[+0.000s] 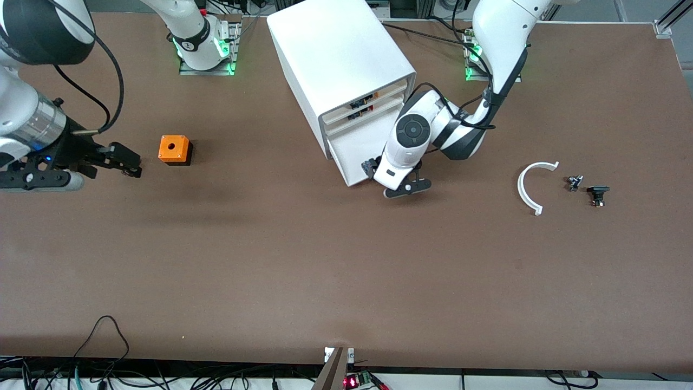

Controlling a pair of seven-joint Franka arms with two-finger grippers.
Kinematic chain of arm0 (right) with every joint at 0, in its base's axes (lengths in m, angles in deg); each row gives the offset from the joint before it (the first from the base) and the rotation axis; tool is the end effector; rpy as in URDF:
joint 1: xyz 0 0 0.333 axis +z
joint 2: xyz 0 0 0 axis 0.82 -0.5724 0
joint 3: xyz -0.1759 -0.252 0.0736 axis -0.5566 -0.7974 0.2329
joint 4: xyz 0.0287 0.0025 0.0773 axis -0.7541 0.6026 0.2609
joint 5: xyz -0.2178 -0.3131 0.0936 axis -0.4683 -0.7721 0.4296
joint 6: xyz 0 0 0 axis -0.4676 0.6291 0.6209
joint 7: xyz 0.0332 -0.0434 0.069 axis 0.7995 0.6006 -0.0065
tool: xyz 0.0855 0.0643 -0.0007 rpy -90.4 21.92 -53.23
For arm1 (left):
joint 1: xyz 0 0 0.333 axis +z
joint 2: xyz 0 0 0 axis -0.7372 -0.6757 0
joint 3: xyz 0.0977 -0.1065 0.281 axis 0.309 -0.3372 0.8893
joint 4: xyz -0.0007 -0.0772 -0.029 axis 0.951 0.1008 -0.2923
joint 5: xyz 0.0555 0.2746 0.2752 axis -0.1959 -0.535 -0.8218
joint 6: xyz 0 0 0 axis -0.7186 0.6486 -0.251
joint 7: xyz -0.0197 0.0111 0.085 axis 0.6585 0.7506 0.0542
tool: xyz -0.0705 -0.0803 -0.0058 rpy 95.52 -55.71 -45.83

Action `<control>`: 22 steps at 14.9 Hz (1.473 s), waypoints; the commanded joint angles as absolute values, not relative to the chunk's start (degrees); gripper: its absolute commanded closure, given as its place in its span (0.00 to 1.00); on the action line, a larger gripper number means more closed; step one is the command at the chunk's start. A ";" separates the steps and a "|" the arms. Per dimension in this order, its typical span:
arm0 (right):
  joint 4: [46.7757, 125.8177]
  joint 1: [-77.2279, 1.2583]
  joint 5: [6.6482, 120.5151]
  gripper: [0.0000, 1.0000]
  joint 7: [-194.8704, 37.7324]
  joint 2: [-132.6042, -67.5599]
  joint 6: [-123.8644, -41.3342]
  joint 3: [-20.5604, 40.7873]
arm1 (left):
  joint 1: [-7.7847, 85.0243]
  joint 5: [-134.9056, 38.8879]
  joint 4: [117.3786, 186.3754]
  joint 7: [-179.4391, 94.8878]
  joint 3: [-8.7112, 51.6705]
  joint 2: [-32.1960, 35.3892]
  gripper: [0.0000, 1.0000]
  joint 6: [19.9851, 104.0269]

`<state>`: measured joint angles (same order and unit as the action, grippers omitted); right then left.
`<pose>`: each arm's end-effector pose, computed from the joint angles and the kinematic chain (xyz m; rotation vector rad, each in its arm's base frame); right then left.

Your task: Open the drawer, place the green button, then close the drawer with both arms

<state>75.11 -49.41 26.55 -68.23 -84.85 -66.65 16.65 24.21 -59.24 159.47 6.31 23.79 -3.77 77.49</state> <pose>0.6080 0.0711 0.5751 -3.1324 -0.0396 -0.0954 0.4942 -0.3908 0.2271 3.0826 0.4356 -0.2154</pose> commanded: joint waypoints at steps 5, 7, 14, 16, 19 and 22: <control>79.48 -56.40 23.75 0.00 -68.61 -79.95 -66.91 24.18 | 25.17 -58.14 163.43 15.95 16.87 -1.96 0.00 77.29; 77.11 -56.31 23.75 0.00 -69.06 -81.01 -65.43 24.18 | 25.26 -58.06 163.96 17.19 15.73 -2.05 0.00 77.29; 74.64 -56.58 25.68 0.00 -69.67 -82.07 -61.55 24.00 | 25.00 -55.60 165.19 17.98 14.05 -2.22 0.00 77.21; 72.98 -56.49 25.68 0.00 -68.89 -82.15 -60.32 24.00 | 25.08 -55.42 165.19 17.98 14.05 -2.23 0.00 77.21; 72.44 -56.40 25.15 0.00 -68.97 -82.15 -58.49 24.09 | 25.17 -55.24 165.19 18.07 13.26 -2.23 0.00 77.21; 72.44 -56.31 25.15 0.00 -68.97 -82.15 -58.12 24.18 | 24.73 -53.66 165.19 18.68 13.26 -2.23 0.00 77.21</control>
<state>73.98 -55.50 24.81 -68.29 -81.48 -59.57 23.28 24.62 -55.65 163.78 18.06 14.06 -3.77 77.43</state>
